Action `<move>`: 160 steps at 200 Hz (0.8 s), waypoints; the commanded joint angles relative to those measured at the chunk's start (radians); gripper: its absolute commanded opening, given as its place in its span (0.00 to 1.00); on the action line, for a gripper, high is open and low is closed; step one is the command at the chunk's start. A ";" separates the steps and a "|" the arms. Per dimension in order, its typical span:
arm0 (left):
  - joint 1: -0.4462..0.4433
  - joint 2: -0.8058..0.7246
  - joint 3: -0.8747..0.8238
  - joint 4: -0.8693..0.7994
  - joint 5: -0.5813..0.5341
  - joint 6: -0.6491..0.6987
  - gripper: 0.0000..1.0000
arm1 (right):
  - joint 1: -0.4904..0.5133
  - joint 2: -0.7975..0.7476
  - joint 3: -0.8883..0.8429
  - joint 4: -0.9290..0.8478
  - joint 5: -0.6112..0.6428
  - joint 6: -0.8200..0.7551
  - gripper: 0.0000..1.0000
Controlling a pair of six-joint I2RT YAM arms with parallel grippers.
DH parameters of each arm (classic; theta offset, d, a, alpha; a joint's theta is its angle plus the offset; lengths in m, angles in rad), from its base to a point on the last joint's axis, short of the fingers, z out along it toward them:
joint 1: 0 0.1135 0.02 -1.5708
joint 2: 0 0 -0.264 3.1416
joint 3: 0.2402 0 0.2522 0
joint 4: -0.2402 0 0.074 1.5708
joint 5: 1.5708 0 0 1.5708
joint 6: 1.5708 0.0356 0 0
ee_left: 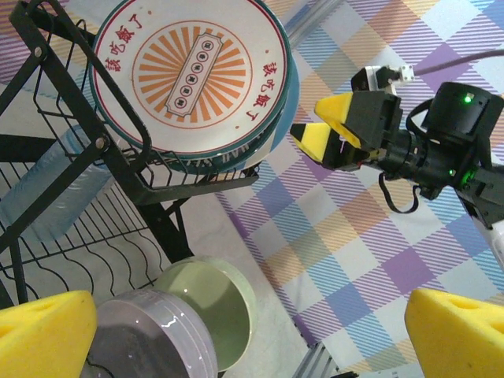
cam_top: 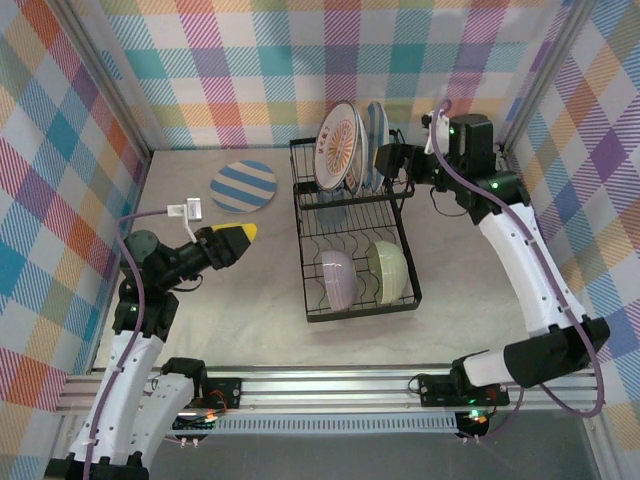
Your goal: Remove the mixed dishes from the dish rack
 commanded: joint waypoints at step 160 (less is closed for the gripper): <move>-0.007 -0.036 -0.040 0.085 0.017 -0.015 1.00 | 0.116 0.256 0.314 -0.129 0.312 -0.125 0.57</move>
